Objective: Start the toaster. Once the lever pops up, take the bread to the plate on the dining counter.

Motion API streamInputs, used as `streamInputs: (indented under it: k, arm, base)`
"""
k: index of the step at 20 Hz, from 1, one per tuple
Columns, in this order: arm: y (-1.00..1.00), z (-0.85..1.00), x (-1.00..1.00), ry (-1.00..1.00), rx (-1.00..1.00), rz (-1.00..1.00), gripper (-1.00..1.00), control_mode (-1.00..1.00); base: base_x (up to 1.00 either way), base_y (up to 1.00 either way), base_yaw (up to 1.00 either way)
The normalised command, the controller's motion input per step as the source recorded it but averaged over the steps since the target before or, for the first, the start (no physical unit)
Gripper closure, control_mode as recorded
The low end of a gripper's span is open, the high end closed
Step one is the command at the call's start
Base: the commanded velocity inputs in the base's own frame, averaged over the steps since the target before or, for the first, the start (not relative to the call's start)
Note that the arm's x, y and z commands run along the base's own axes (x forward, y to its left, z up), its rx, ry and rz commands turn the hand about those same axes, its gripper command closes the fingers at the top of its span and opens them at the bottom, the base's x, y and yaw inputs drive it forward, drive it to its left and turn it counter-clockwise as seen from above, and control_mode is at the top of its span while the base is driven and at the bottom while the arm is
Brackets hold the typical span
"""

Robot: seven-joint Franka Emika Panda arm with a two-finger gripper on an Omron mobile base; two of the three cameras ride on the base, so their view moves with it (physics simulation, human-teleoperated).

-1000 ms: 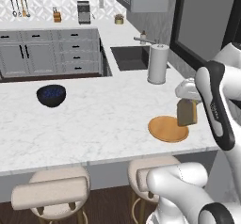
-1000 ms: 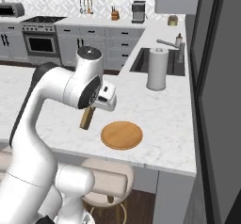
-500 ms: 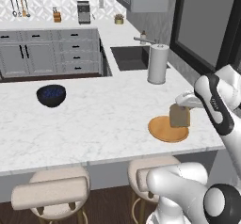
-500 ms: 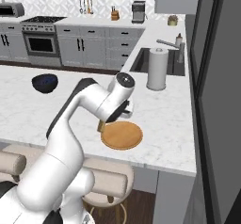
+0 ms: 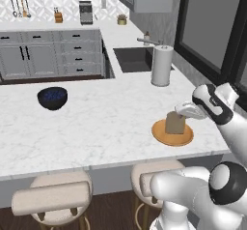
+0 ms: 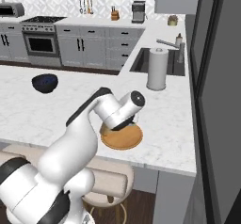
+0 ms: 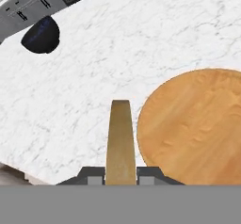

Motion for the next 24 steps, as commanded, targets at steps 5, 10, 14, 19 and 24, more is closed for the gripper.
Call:
streamInputs:
  k: [5, 10, 14, 19, 24]
  arm:
    - [-0.26, -0.48, 0.41, -0.02, 0.03, 0.0, 1.0, -1.0]
    - [-0.18, -0.42, 0.2, -0.07, 0.0, 0.01, 1.0, -1.0]
    - [-0.03, -0.25, 0.09, -0.1, 0.01, 0.03, 1.0, -1.0]
    - [0.0, -0.28, 0.09, -0.06, 0.0, 0.02, -1.0, -1.0]
    - [0.0, -0.17, 0.3, 0.0, 0.0, 0.0, -1.0, -1.0]
  base:
    - [0.0, 0.0, 0.0]
    - [0.0, 0.0, 0.0]
    - [0.0, 0.0, 0.0]
    - [0.0, 0.0, 0.0]
    - [0.0, 0.0, 0.0]
